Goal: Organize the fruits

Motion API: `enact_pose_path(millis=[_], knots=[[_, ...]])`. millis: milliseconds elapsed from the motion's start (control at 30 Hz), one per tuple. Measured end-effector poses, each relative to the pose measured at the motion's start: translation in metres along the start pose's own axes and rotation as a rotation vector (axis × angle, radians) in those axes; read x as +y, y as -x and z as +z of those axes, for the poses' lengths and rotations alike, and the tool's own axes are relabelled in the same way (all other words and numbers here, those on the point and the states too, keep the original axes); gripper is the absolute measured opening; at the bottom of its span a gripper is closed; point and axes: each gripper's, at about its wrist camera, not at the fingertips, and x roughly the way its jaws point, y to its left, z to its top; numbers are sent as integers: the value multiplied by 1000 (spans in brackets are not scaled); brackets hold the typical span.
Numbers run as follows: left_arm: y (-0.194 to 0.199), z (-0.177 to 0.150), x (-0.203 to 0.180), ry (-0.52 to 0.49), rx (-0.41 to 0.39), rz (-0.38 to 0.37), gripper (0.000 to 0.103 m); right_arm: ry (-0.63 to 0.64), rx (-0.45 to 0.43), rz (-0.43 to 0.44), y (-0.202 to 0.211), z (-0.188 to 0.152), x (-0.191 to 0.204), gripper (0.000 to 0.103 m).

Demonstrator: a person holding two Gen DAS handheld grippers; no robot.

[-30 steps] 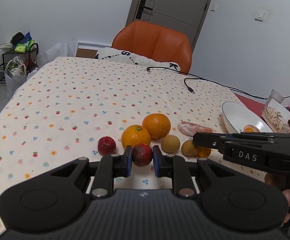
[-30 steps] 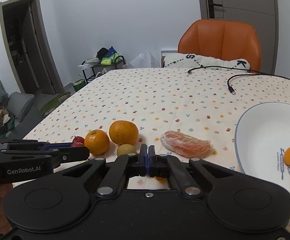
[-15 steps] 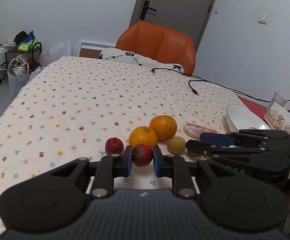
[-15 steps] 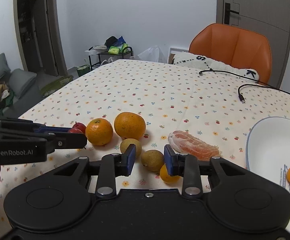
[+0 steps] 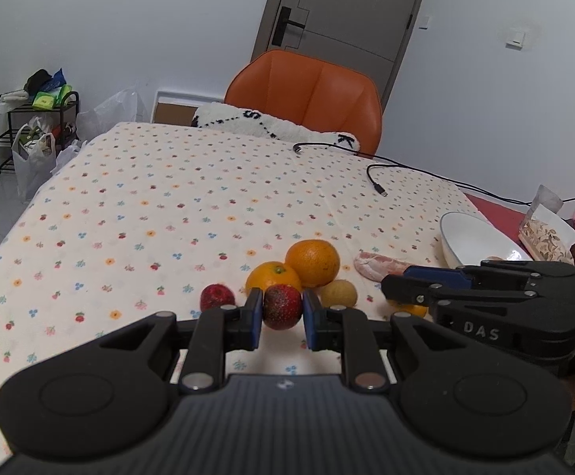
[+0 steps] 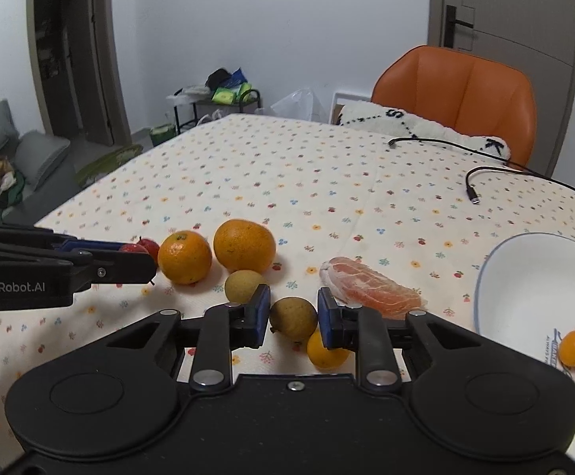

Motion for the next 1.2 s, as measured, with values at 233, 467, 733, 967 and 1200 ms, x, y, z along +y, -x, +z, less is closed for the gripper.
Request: enact_pose_path(millis=[233, 467, 733, 967, 1200], knots=[[-3, 4, -19, -31, -9, -25, 20, -49, -56, -15, 25, 1, -12, 24], [-8, 8, -44, -65, -16, -61, 20, -110, -100, -46, 51, -3, -33, 24], [-14, 10, -67, -87, -17, -99, 19, -175, -129, -125, 76, -15, -64, 24], [-21, 12, -86, -110, -16, -135, 20, -215, -140, -193, 95, -27, -84, 24], [-29, 14, -106, -140, -11, -177, 20, -272, -139, -266, 109, -44, -106, 24]])
